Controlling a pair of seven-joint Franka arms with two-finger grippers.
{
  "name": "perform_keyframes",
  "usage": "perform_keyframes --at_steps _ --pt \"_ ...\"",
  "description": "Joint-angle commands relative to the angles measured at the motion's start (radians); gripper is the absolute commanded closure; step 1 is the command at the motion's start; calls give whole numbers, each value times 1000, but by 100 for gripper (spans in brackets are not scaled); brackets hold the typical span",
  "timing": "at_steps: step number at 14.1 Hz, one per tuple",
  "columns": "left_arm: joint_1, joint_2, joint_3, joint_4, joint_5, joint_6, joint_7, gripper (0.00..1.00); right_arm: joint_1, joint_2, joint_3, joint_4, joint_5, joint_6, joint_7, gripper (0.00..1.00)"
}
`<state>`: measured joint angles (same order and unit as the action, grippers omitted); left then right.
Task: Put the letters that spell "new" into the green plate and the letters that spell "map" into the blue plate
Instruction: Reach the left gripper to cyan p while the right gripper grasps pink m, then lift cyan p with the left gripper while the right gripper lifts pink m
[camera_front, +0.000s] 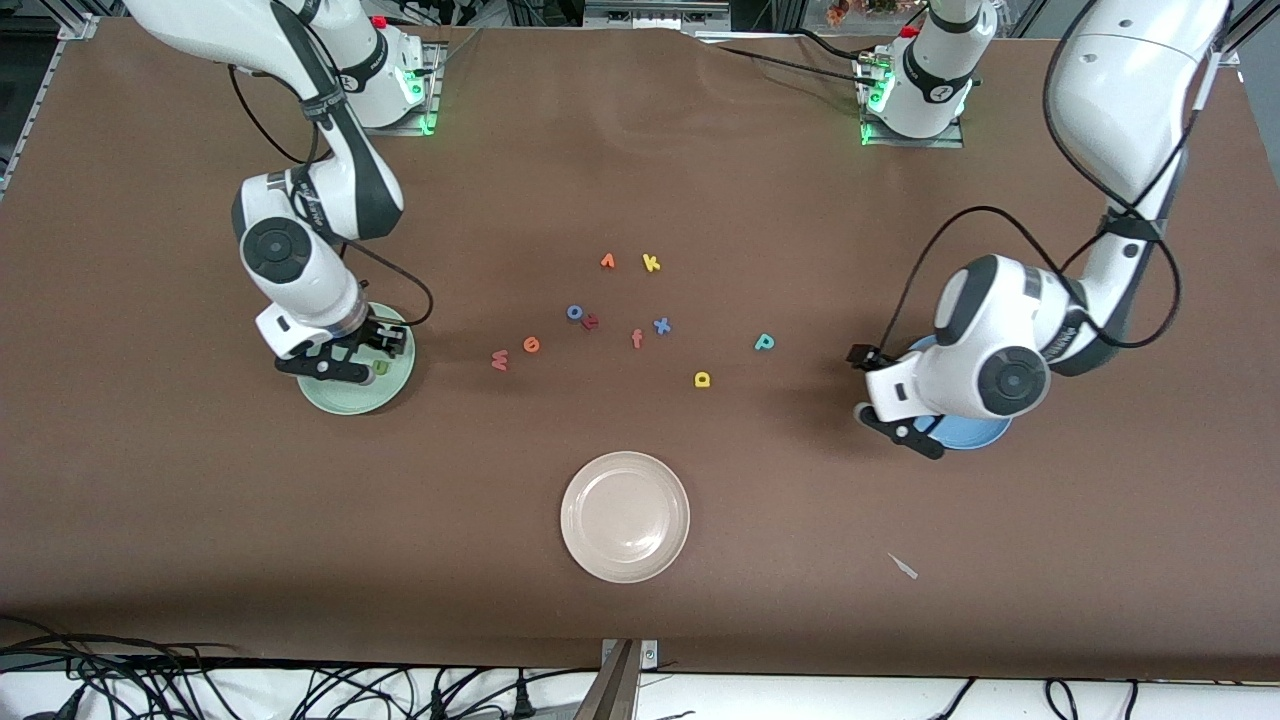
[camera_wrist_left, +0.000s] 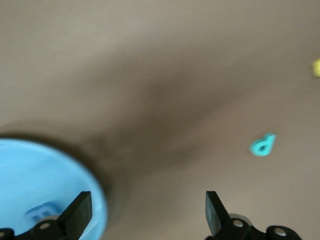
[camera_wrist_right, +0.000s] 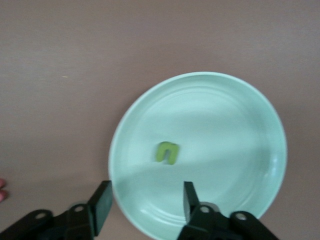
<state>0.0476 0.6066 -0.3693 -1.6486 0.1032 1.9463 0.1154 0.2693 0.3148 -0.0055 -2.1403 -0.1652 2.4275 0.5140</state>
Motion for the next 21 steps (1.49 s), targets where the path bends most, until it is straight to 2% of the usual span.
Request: perform_keyframes --at_steps 1,4,6,9,11,16,21 --pt "-73 -13 9 -5 -28 52 -48 0 4 -13 36 25 4 -5 58 22" --pt "-137 -16 3 -20 -25 105 -149 0 5 32 99 97 4 -7 174 22" --pt "-153 -31 3 -63 -14 141 -151 0 14 67 134 141 3 -5 254 21" --pt "-153 -137 3 -294 -11 386 -152 0 71 138 151 180 -6 8 378 21" --pt "-184 -165 4 -400 -8 521 -171 0 88 173 151 184 -7 48 383 21" --pt "-215 -137 3 -422 174 548 -324 0 90 213 151 172 -16 82 382 21" --pt "-255 -88 7 -404 182 548 -342 2 90 237 150 134 -43 151 382 27"
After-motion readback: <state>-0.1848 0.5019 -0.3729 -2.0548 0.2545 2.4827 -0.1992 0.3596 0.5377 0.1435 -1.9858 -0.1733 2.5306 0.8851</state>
